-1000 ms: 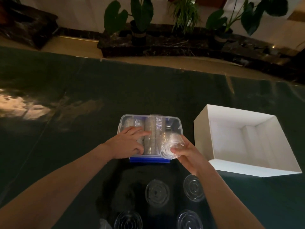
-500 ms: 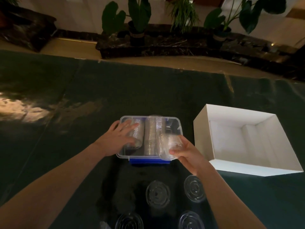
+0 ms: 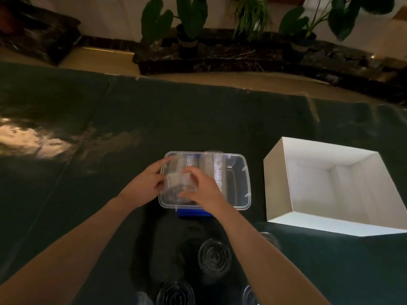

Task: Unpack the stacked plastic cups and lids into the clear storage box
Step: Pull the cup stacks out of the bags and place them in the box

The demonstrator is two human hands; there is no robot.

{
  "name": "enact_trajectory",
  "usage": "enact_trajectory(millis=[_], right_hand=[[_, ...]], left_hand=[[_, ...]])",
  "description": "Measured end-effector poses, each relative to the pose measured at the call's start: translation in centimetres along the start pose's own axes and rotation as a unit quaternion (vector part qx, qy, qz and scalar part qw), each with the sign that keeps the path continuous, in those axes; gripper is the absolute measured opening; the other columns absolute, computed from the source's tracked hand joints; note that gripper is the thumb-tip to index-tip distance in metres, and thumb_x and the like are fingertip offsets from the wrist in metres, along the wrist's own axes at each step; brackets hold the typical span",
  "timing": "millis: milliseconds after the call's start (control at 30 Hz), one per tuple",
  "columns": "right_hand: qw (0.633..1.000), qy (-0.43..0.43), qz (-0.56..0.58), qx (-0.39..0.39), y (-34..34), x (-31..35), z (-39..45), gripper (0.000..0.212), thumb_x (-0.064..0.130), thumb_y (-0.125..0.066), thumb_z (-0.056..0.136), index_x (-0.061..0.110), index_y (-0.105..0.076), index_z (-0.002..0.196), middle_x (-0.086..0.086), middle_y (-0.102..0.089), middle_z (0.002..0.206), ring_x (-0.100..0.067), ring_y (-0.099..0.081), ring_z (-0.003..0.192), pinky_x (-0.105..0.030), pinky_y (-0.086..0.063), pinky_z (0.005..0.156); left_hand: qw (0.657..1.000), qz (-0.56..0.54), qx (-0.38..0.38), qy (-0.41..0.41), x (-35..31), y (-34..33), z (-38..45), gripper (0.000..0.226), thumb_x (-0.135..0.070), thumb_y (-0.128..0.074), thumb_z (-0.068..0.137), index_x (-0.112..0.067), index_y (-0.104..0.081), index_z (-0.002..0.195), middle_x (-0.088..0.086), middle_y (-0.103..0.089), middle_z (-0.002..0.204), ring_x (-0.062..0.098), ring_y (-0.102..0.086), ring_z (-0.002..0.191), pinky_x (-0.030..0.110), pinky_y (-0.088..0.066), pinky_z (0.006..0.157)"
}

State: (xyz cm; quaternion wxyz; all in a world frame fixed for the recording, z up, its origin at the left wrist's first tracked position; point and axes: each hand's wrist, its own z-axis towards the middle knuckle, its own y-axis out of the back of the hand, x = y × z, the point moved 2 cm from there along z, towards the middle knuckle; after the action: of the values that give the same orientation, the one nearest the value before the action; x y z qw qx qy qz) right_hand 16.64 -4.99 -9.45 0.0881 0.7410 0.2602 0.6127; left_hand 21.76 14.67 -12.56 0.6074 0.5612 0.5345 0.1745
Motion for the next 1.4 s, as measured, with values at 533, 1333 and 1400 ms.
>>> enact_trajectory(millis=[533, 1333, 1400], right_hand=[[0.950, 0.145, -0.249, -0.122, -5.2, -1.3, -1.6, 0.052, 0.021, -0.057, 0.083, 0.019, -0.043, 0.132, -0.002, -0.043, 0.133, -0.016, -0.041, 0.120, -0.036, -0.039, 0.105], [0.958, -0.232, 0.153, -0.074, 2.8, -7.2, 2.2, 0.077, 0.062, -0.044, 0.093, 0.055, 0.012, 0.145, -0.004, -0.013, 0.162, -0.036, -0.033, 0.140, -0.060, -0.036, 0.107], [0.967, -0.232, 0.077, -0.069, 3.0, -7.3, 2.4, 0.079, 0.065, -0.040, 0.093, 0.047, 0.013, 0.148, -0.008, -0.017, 0.161, -0.036, -0.037, 0.138, -0.061, -0.036, 0.107]], left_hand=[[0.993, -0.086, -0.083, 0.025, -2.7, -3.5, -3.6, 0.053, -0.044, -0.032, 0.099, -0.034, -0.022, 0.150, -0.001, -0.001, 0.163, 0.014, -0.005, 0.146, 0.037, -0.017, 0.117], [0.880, -0.399, -0.102, 0.237, -2.6, -5.9, -2.5, 0.050, -0.045, -0.032, 0.102, -0.059, -0.006, 0.142, -0.003, -0.039, 0.152, 0.015, -0.049, 0.124, 0.047, -0.037, 0.105], [0.892, -0.377, -0.099, 0.230, -2.6, -5.8, -2.5, 0.050, -0.046, -0.033, 0.101, -0.060, -0.005, 0.140, -0.004, -0.042, 0.149, 0.007, -0.049, 0.114, 0.045, -0.039, 0.103]])
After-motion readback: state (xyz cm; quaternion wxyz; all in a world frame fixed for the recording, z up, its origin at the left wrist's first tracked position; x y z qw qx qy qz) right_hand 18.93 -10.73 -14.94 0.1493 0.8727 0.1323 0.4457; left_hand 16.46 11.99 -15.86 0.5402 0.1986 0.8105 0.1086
